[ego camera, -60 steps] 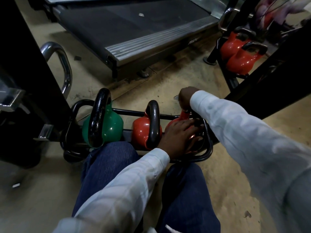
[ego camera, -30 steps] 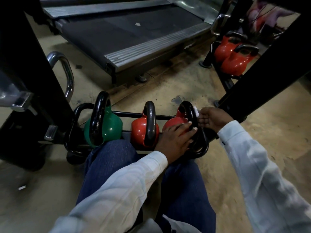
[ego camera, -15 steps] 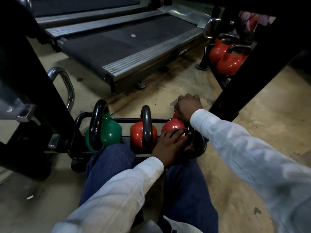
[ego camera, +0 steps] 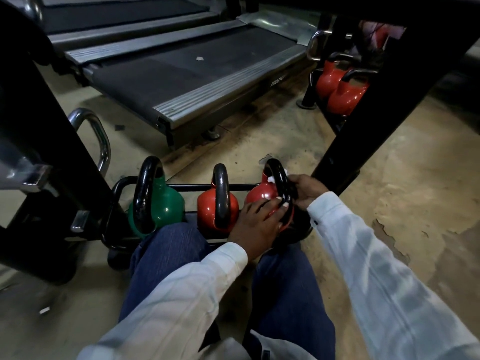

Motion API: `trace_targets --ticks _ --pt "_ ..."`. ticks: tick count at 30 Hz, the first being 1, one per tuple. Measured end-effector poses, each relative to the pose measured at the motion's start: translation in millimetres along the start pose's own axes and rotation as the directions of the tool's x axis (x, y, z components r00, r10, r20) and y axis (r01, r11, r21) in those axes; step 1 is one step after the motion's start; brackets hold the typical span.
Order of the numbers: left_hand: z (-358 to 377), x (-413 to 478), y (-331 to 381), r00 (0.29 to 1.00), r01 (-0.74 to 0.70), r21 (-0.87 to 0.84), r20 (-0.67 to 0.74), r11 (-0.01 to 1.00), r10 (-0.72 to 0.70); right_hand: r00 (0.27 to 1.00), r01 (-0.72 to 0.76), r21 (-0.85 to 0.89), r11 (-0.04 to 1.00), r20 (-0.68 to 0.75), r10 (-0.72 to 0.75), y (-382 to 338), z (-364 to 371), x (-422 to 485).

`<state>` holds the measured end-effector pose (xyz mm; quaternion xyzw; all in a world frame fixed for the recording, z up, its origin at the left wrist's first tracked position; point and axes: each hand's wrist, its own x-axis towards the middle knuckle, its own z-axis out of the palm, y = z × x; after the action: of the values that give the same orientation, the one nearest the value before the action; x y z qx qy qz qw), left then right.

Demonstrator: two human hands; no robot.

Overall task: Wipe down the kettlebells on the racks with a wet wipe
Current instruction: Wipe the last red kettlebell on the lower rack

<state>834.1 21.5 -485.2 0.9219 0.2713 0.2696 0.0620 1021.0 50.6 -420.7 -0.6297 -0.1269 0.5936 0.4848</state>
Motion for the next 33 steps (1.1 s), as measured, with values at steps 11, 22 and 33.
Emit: trace_targets --ticks 11,22,33 --pt "3.5 -6.7 1.0 0.995 -0.011 -0.011 0.104 1.0 0.012 0.704 0.203 -0.958 -0.202 0.286 -0.65 -23.7 39.0 -5.1" --pt "-2.9 2.1 0.0 0.991 0.104 -0.218 -0.064 0.97 -0.121 0.604 0.622 -0.696 0.357 0.137 -0.785 16.9 -16.3 -34.0" --pt "-17.7 69.8 -26.2 0.922 0.36 -0.512 0.068 0.78 -0.381 0.96 0.276 0.165 0.947 -0.101 -0.262 50.7 -14.3 -24.5"
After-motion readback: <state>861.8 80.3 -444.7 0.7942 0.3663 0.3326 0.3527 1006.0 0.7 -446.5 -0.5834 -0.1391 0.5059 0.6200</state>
